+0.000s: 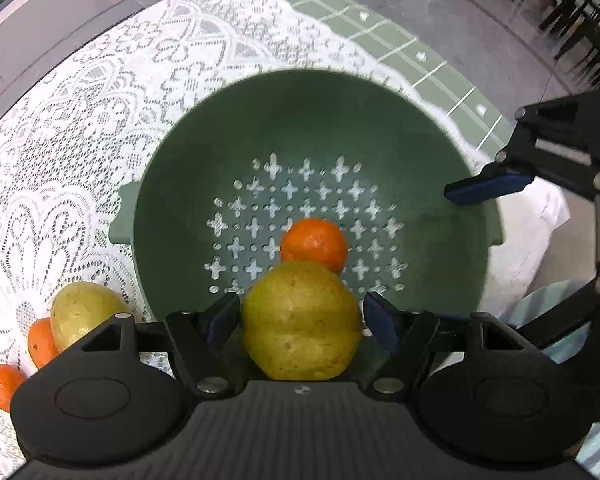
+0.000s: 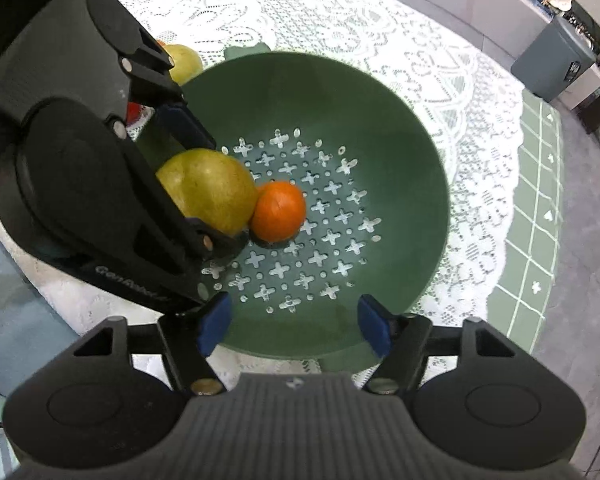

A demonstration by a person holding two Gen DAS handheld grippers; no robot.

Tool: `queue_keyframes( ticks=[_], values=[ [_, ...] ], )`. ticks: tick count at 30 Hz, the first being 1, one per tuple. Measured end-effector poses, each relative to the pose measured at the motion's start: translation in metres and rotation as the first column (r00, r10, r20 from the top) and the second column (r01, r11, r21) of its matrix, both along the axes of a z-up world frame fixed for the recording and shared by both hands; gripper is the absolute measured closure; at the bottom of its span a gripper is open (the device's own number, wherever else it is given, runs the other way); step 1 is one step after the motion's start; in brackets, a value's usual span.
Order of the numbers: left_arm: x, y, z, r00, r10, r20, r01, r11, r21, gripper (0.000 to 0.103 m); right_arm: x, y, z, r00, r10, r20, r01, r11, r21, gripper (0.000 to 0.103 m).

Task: Organize fruits
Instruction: 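Carry the pear and orange over the green colander and release both, then withdraw both tools from the colander back toward the fruit cluster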

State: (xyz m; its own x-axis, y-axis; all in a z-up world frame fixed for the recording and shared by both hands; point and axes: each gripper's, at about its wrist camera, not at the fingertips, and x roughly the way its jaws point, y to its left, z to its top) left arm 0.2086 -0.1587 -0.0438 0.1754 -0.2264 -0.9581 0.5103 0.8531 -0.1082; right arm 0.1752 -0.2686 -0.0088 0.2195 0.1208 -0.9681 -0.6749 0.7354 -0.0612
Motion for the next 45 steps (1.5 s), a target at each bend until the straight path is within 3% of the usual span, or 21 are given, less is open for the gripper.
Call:
queue_keyframes(
  ticks=[4,7,13,17,23,31,35,43,45],
  values=[
    [-0.006,0.002,0.019,1.000,0.007,0.027,-0.006,0.999,-0.049,0.019,-0.006,0.001,0.011,1.000,-0.004,0.020,0.004,1.000,-0.002,0.033],
    [-0.013,0.006,0.034,0.998,0.017,0.057,-0.013,0.997,-0.075,0.019,-0.012,0.000,0.020,0.998,-0.019,0.053,0.019,1.000,-0.006,0.015],
    [-0.032,0.026,0.064,0.986,0.089,0.144,-0.071,0.990,-0.124,0.019,-0.033,0.003,0.039,0.988,-0.065,0.141,0.062,0.998,0.024,0.014],
    [-0.050,0.051,0.080,0.966,0.155,0.206,-0.122,0.979,-0.164,0.019,-0.049,0.009,0.048,0.963,-0.131,0.236,0.115,0.990,0.079,0.014],
    [-0.081,0.093,0.095,0.918,0.256,0.304,-0.194,0.956,-0.221,0.019,-0.076,0.026,0.061,0.902,-0.294,0.316,0.191,0.929,0.317,0.007],
    [-0.122,0.145,0.098,0.841,0.355,0.408,-0.269,0.929,-0.254,0.022,-0.107,0.072,0.050,0.826,-0.457,0.329,0.241,0.815,0.527,0.007],
    [-0.140,0.173,0.092,0.808,0.421,0.413,-0.314,0.900,-0.302,0.022,-0.119,0.092,0.037,0.803,-0.501,0.321,0.255,0.777,0.575,0.007],
    [-0.166,0.222,0.062,0.758,0.531,0.379,-0.394,0.836,-0.382,0.023,-0.143,0.110,0.007,0.730,-0.560,0.393,0.266,0.762,0.591,0.007],
    [-0.168,0.228,0.050,0.750,0.552,0.365,-0.420,0.823,-0.382,0.028,-0.147,0.113,-0.003,0.723,-0.572,0.388,0.272,0.751,0.601,0.007]
  ],
)
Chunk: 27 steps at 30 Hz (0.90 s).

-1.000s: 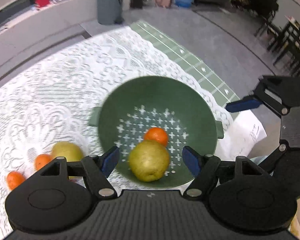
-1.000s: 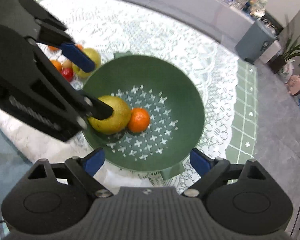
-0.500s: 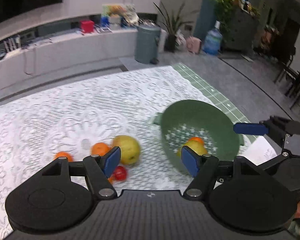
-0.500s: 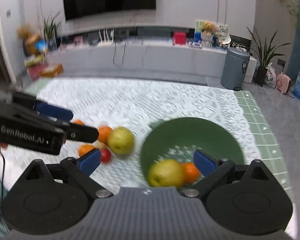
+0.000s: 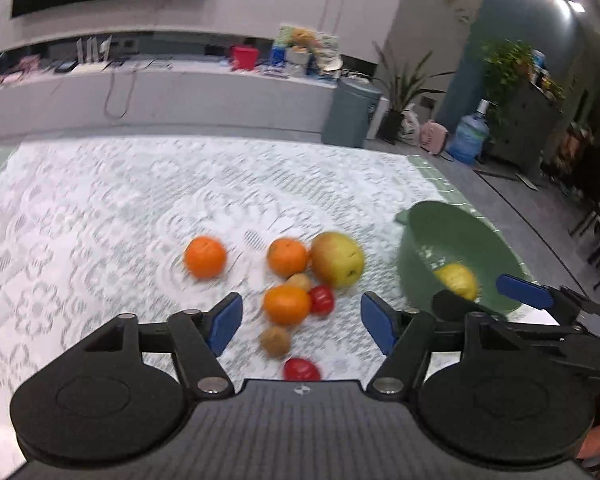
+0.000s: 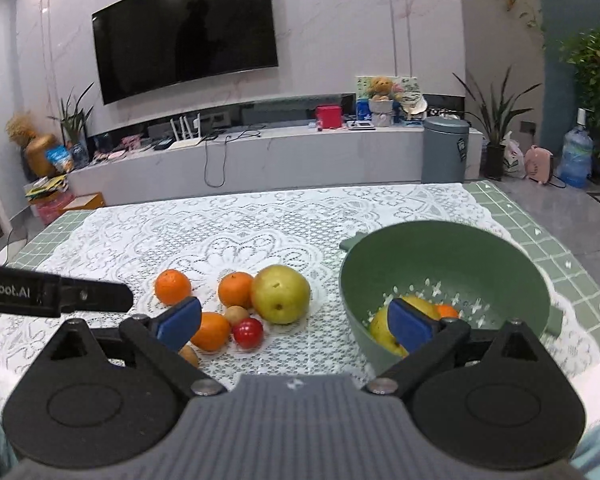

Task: Organize fruits
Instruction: 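Withdraw both tools from the colander back toward the fruit cluster, then grasp the small brown kiwi with the left tool while the right tool grasps a red tomato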

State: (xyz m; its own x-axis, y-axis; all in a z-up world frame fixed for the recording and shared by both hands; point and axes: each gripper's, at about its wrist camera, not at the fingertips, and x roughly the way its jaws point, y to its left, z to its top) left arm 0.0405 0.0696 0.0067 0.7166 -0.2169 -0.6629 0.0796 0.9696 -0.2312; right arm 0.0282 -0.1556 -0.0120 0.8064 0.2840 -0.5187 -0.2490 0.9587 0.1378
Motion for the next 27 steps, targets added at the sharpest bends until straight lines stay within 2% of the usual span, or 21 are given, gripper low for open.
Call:
queue_keyframes(
  ticks=[4,10,13,19,21,23,25,27],
  values=[
    [-0.009,0.004,-0.019,1.000,0.011,-0.004,-0.011,1.000,0.025,0.029,-0.008,0.009,-0.018,1.000,0.024,0.015,-0.024,0.999,-0.025,0.007],
    [-0.015,0.015,-0.045,0.999,0.012,-0.031,-0.012,1.000,-0.020,0.029,-0.010,0.023,-0.041,0.999,0.053,-0.003,-0.053,0.988,-0.142,0.010],
    [-0.012,0.021,-0.053,0.998,0.024,-0.055,-0.025,0.999,-0.028,0.032,-0.003,0.021,-0.049,0.999,0.038,-0.034,-0.042,0.988,-0.146,0.011],
    [-0.003,0.022,-0.060,0.999,0.004,-0.049,-0.007,0.999,-0.045,0.035,0.009,0.026,-0.061,0.993,0.086,-0.077,-0.095,0.986,-0.134,0.032],
    [0.002,0.020,-0.065,0.998,-0.012,-0.057,0.009,0.999,-0.049,0.037,0.011,0.031,-0.066,0.989,0.119,-0.090,-0.130,0.983,-0.128,0.036],
    [0.006,0.017,-0.070,0.997,-0.033,-0.072,0.029,0.998,-0.051,0.039,0.013,0.036,-0.069,0.984,0.145,-0.105,-0.158,0.979,-0.130,0.045],
    [0.009,0.013,-0.074,0.996,-0.051,-0.078,0.048,0.998,-0.041,0.041,0.015,0.039,-0.072,0.981,0.158,-0.114,-0.173,0.976,-0.135,0.050],
    [0.012,0.009,-0.078,0.996,-0.051,-0.074,0.049,0.998,-0.031,0.042,0.019,0.040,-0.076,0.979,0.157,-0.126,-0.174,0.976,-0.131,0.051]
  ],
)
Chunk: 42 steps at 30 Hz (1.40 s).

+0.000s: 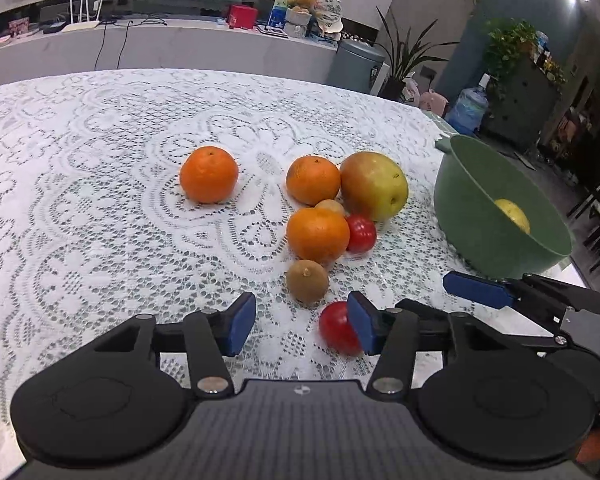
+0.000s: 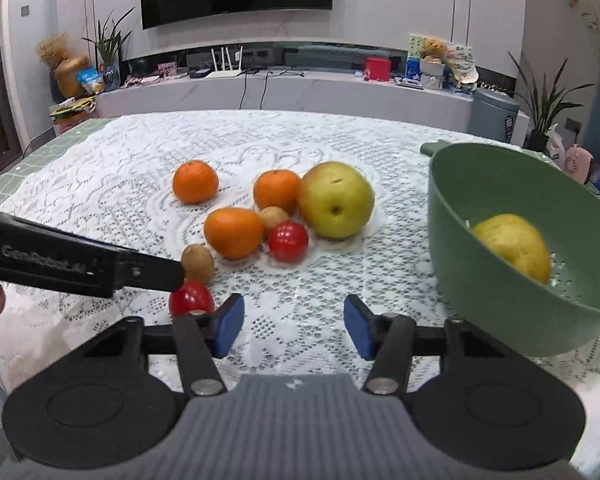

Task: Organize fruits
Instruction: 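Grasp the small brown kiwi with the left tool while the right tool grasps a red tomato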

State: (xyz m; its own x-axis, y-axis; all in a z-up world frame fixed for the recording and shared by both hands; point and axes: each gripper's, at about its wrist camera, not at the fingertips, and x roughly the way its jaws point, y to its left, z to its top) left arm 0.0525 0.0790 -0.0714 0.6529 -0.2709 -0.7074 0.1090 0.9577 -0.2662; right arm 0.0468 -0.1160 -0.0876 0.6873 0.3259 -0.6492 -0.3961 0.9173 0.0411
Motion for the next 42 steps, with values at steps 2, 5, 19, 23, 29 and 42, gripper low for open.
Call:
queue_keyframes(
  ticks=[2,5,19,23,29,42],
  values=[
    [0.005,-0.001,-0.003,1.000,0.000,0.004,0.000,1.000,-0.016,0.042,0.005,0.000,-0.003,1.000,-0.004,-0.013,0.004,1.000,0.003,0.055],
    [0.014,-0.004,-0.005,1.000,-0.008,0.001,0.008,1.000,-0.029,0.043,0.009,0.001,-0.004,1.000,-0.001,-0.001,0.001,1.000,0.006,0.057],
    [0.032,0.013,-0.013,0.996,0.035,-0.085,-0.047,0.989,-0.142,0.067,0.021,0.008,-0.012,1.000,0.011,-0.015,-0.011,1.000,0.010,0.061],
    [0.032,0.012,-0.009,0.995,0.005,-0.103,-0.017,0.993,-0.121,0.067,0.023,0.008,-0.013,1.000,0.010,-0.018,-0.009,1.000,0.008,0.061],
    [0.032,0.011,-0.011,0.995,0.005,-0.101,-0.019,0.990,-0.142,0.074,0.023,0.011,-0.014,1.000,0.018,-0.014,-0.018,1.000,0.004,0.061],
    [0.010,0.030,0.006,0.994,0.078,-0.078,-0.082,0.995,-0.058,0.074,0.002,0.021,0.001,0.989,0.130,0.066,-0.135,0.988,0.079,0.061]
  ],
)
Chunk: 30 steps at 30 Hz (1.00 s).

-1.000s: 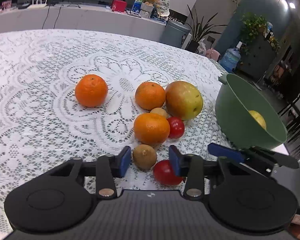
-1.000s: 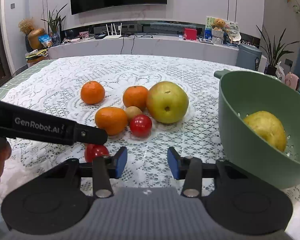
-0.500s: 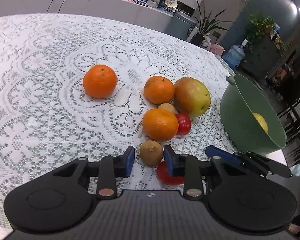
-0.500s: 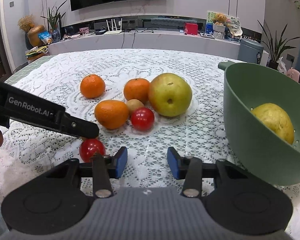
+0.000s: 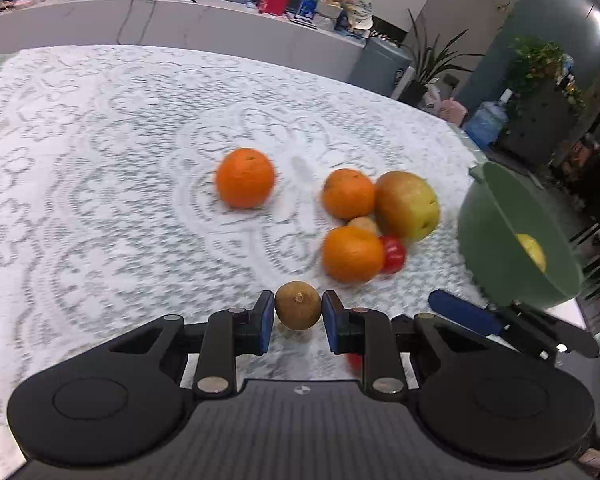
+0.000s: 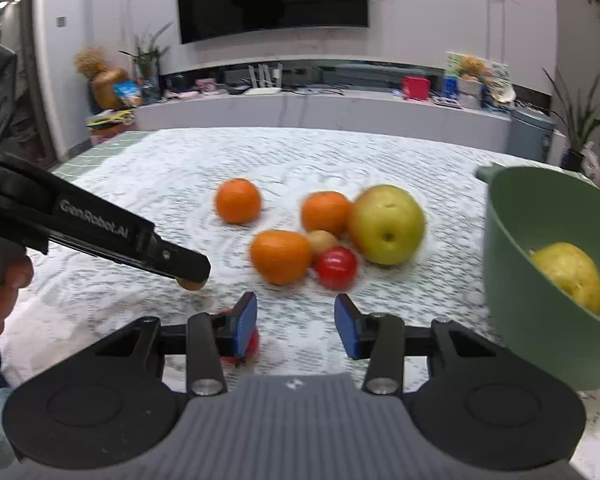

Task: Organize fruits
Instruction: 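Grasp the small brown kiwi with the left tool while the right tool grasps a red tomato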

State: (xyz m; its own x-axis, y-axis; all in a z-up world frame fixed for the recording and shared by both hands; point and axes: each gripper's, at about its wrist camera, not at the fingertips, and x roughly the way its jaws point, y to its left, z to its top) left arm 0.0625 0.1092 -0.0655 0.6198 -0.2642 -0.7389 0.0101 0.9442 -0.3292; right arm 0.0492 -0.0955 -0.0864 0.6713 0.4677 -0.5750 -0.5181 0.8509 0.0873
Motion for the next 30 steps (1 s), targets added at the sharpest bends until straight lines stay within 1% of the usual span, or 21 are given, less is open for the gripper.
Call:
queue_keyframes(
  ticks=[3,5,12,15,19,26,30],
  values=[
    [-0.005,0.002,0.002,1.000,0.002,-0.001,-0.002,0.999,0.048,0.074,-0.003,0.004,0.002,0.999,0.032,-0.001,-0.032,0.999,0.013,0.061],
    [-0.006,0.003,0.002,1.000,0.008,-0.015,-0.007,0.998,0.066,0.074,-0.006,0.007,0.002,0.999,0.054,-0.005,-0.053,0.998,0.018,0.061],
    [-0.011,0.006,0.002,1.000,0.016,-0.023,-0.013,0.996,0.094,0.074,-0.017,0.019,-0.002,0.990,0.136,-0.033,-0.135,0.991,0.022,0.062],
    [-0.014,0.007,0.002,1.000,0.016,-0.025,-0.013,0.995,0.098,0.074,-0.022,0.024,-0.005,0.986,0.160,-0.048,-0.159,0.987,0.019,0.065],
    [-0.016,0.010,0.003,0.999,0.025,-0.024,-0.023,0.994,0.106,0.074,-0.023,0.026,-0.008,0.982,0.174,-0.070,-0.173,0.985,0.020,0.068],
    [-0.019,0.008,0.004,1.000,0.019,-0.012,-0.018,0.993,0.116,0.074,-0.024,0.030,-0.011,0.978,0.185,-0.095,-0.185,0.983,0.017,0.077],
    [-0.021,0.007,0.006,1.000,0.017,-0.003,-0.017,0.993,0.118,0.074,-0.025,0.030,-0.009,0.979,0.180,-0.092,-0.180,0.984,0.012,0.078]
  ],
)
